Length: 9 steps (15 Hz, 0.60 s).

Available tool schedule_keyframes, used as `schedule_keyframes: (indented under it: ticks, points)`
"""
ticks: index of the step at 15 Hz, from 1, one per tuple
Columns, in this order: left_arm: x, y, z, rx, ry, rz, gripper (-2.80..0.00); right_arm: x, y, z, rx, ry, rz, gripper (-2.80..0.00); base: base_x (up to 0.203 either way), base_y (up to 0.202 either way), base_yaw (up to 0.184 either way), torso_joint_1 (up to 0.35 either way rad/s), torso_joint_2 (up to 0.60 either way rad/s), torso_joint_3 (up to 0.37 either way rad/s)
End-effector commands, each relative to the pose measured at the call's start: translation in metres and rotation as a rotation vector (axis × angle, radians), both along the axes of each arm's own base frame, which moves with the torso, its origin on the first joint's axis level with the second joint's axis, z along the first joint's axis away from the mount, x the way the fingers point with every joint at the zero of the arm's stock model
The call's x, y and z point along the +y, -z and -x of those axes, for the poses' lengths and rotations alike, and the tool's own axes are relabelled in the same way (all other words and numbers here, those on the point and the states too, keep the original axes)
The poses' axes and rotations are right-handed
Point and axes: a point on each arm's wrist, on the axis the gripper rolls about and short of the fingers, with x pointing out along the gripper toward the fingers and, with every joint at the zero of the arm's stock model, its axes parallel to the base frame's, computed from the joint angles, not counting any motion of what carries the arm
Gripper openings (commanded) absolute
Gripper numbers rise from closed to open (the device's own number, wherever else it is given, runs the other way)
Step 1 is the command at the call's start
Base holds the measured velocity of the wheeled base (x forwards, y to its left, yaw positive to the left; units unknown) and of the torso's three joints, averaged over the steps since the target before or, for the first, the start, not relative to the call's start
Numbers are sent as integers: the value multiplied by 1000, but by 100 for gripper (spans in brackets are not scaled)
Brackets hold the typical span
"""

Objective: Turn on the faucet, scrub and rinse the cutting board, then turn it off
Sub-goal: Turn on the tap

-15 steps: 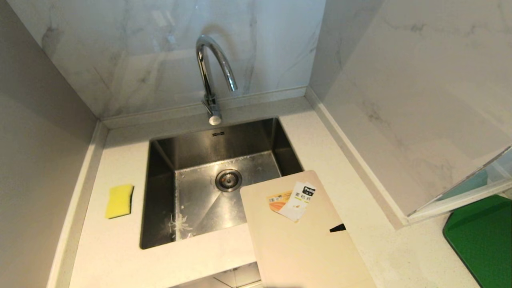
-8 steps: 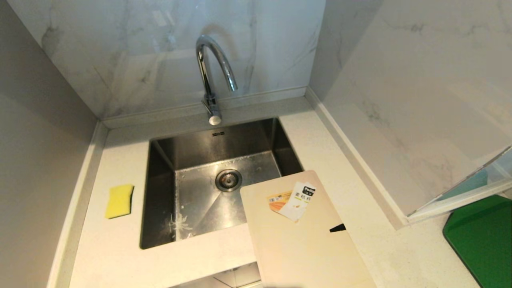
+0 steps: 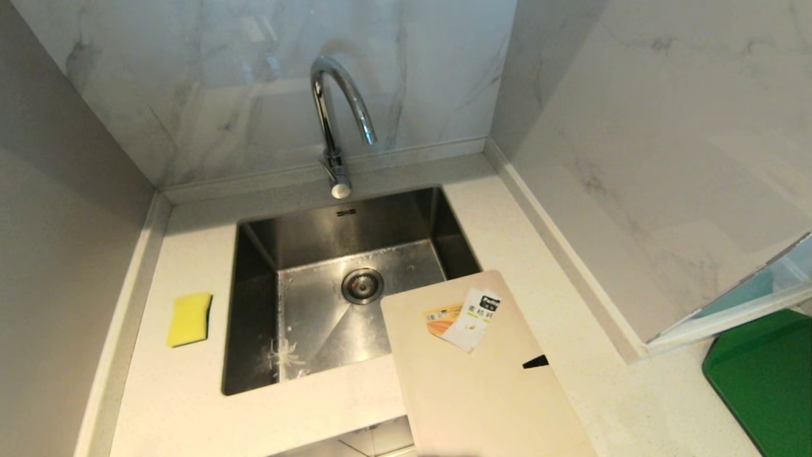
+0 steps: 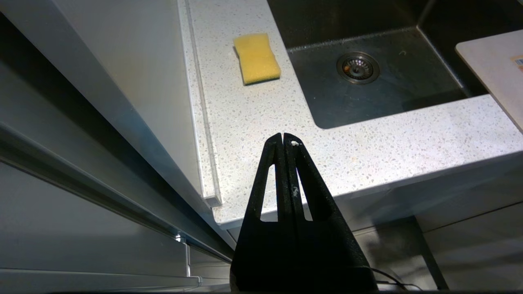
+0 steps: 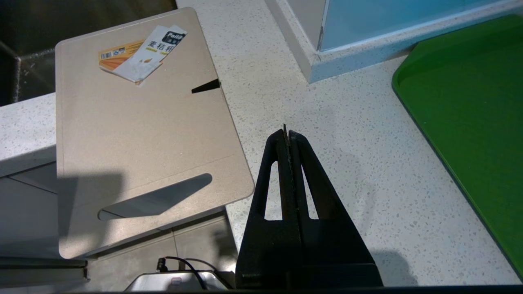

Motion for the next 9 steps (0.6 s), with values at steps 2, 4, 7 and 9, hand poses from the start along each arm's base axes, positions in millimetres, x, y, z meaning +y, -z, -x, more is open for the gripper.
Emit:
schedule_keyframes:
  ticks: [2,4,7,9]
  points:
    - [0,0,0,-3,0,1,-280,0,0,0,1,0,-1,-280,0,0,0,0,0,0]
    - [0,0,0,-2,-1,2,-280,0,0,0,2,0,-1,-280,0,0,0,0,0,0]
    - [0,0,0,-3,0,2,-280,0,0,0,2,0,-1,-280,0,0,0,0,0,0]
    - [0,0,0,-2,-1,2,-280,0,0,0,0,0,-1,-280,0,0,0,0,0,0]
